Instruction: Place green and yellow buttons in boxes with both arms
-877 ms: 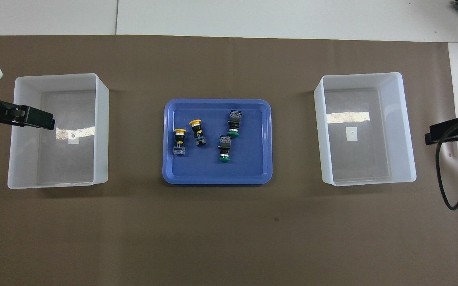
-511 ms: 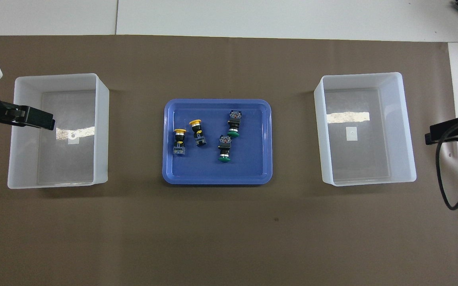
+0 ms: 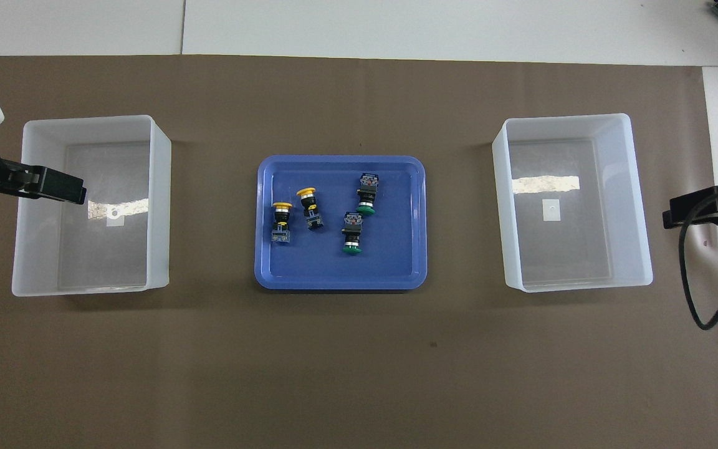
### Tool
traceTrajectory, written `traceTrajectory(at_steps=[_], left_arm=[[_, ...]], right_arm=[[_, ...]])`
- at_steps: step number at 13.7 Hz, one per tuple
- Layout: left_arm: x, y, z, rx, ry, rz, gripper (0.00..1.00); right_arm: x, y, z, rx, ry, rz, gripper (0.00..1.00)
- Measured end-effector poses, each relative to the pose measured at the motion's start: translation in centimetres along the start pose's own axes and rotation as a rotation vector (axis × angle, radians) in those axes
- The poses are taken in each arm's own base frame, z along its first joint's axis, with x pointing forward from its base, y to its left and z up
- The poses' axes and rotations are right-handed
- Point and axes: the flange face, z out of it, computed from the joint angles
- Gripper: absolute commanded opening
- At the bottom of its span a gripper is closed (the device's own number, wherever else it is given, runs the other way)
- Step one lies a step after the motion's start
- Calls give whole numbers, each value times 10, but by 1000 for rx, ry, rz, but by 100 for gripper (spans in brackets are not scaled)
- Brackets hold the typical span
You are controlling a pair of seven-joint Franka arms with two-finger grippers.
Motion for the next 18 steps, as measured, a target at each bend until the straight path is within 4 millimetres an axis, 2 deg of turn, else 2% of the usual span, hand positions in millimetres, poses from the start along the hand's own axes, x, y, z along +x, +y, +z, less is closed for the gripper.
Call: traceTrajectory(at_steps=[2,4,8,12,15,18], left_arm=[[0,0,1,0,-1,0,100],[0,0,1,0,-2,0,100],[0,0,1,0,-2,0,100],[0,0,1,0,-2,0,100],[0,0,1,0,-2,0,100],[0,0,1,0,-3,0,100]], right_arm=[[3,-9,5,1,20,6,100],[12,-33,20,5,71,17,100],[35,-124,88,26,108,63,100],[65,-208,167,123,139,101,100],[69,-269,219,147,172,65,100],[67,-312,252,171,216,35,100]])
